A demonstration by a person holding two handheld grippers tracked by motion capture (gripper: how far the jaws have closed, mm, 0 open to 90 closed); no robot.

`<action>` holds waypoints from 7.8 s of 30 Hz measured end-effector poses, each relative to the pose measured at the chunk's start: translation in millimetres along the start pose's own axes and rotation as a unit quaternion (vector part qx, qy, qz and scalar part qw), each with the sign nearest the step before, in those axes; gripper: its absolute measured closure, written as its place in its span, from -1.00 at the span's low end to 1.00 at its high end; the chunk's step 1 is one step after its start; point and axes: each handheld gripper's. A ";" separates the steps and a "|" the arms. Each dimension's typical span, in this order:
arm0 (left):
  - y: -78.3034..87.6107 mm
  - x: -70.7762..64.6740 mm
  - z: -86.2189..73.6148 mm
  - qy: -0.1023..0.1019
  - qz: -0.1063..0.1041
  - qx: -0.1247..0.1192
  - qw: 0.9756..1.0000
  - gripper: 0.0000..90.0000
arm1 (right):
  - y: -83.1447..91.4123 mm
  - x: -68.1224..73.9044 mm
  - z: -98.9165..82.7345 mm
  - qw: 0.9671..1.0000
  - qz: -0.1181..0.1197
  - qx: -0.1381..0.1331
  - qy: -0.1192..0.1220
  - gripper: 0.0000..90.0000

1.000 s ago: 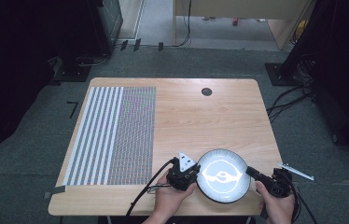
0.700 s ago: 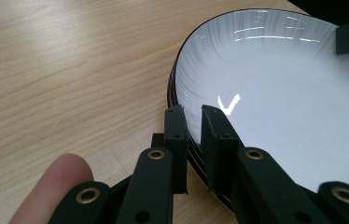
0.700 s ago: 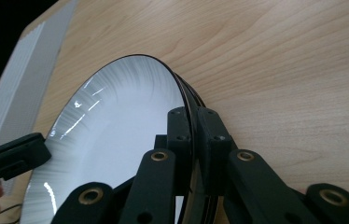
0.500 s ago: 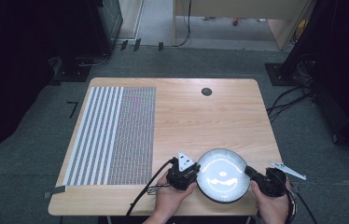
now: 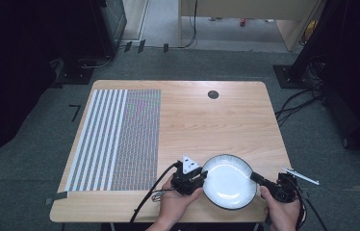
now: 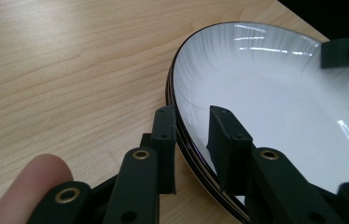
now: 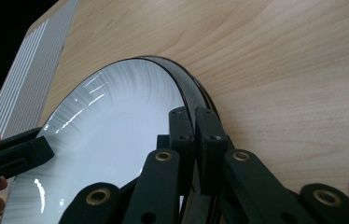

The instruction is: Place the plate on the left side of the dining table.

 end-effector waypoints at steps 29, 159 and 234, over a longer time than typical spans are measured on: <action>6.8 14.0 5.8 0.068 -0.030 0.021 0.997 0.68 | -4.1 -2.8 -5.6 0.998 0.063 -0.029 -0.011 0.91; 115.7 352.6 17.5 0.230 0.163 -0.050 0.958 0.81 | -322.3 280.5 19.5 0.995 0.052 0.040 0.072 0.93; 196.6 252.4 -10.3 0.147 0.134 -0.128 0.972 -0.44 | -151.3 264.0 65.0 0.968 0.144 -0.015 0.205 -0.36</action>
Point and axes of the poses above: each handheld gripper's, and its own axes: y roughly backward along the jaws, z roughly out of its top, x roughly to its left, and after that the axes turned 3 degrees about z, right-handed
